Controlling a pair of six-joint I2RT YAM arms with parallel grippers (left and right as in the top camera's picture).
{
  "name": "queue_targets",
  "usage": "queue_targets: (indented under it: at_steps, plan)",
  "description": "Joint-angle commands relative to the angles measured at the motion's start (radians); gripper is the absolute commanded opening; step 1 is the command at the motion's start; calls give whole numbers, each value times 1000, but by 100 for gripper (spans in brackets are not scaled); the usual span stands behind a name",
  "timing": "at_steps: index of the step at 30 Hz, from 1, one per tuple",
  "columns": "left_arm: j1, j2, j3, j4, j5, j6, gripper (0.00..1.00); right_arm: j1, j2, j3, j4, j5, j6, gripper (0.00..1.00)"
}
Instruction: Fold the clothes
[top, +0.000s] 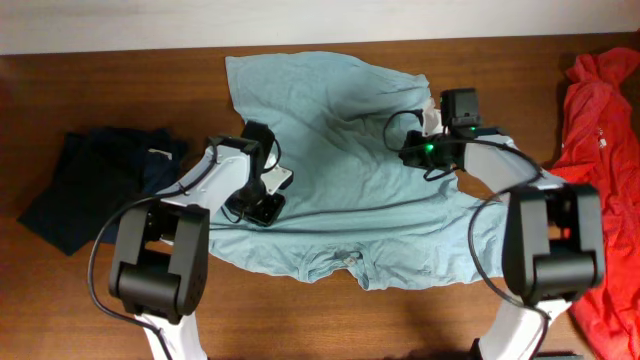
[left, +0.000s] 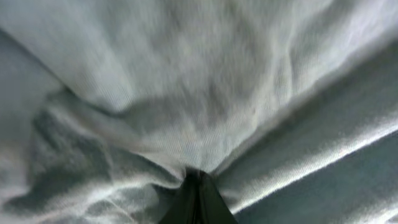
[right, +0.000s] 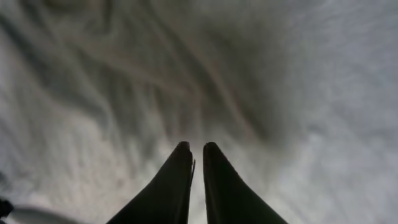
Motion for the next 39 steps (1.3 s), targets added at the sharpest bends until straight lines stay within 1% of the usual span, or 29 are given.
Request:
queue_targets:
  at_steps: [1, 8, 11, 14, 16, 20, 24, 25, 26, 29, 31, 33, 39]
  plan:
    - [2, 43, -68, -10, -64, -86, 4, -5, 56, -3, 37, 50, 8, 12]
    - [5, 43, -71, -79, -146, -168, 4, -8, 101, -3, 50, 447, 35, 11]
    - [17, 43, -71, -93, -149, -168, 4, -10, 101, -2, 58, 604, 35, 11]
    - [36, 43, -71, -100, -150, -176, 4, -18, 101, -1, 48, 710, 61, 11]
    - [47, 43, -71, -107, -150, -183, 4, -25, 101, 0, 36, 729, 61, 11]
    - [65, 43, -71, -124, -150, -184, 2, -37, 100, 7, 3, 690, 85, 10]
    - [70, 32, -66, -126, -150, -183, 1, -36, 58, 54, -60, 433, -4, 12]
    - [70, 27, -61, -126, -150, -183, 1, -37, 32, 68, -64, 355, -29, 15]
    - [70, 13, -49, -132, -150, -183, 1, -37, -15, 87, -64, 234, -81, 17]
    - [70, -32, -20, -149, -164, -183, 1, -37, -105, 123, -64, 52, -142, 21]
    - [71, -90, 5, -152, -196, -209, 1, -37, -175, 145, -41, 41, -144, 21]
    - [79, -134, 19, -151, -207, -236, 1, -39, -194, 150, 0, 47, -143, 22]
    - [130, -220, 31, -161, -206, -254, 1, -37, -134, 150, 93, 110, -107, 22]
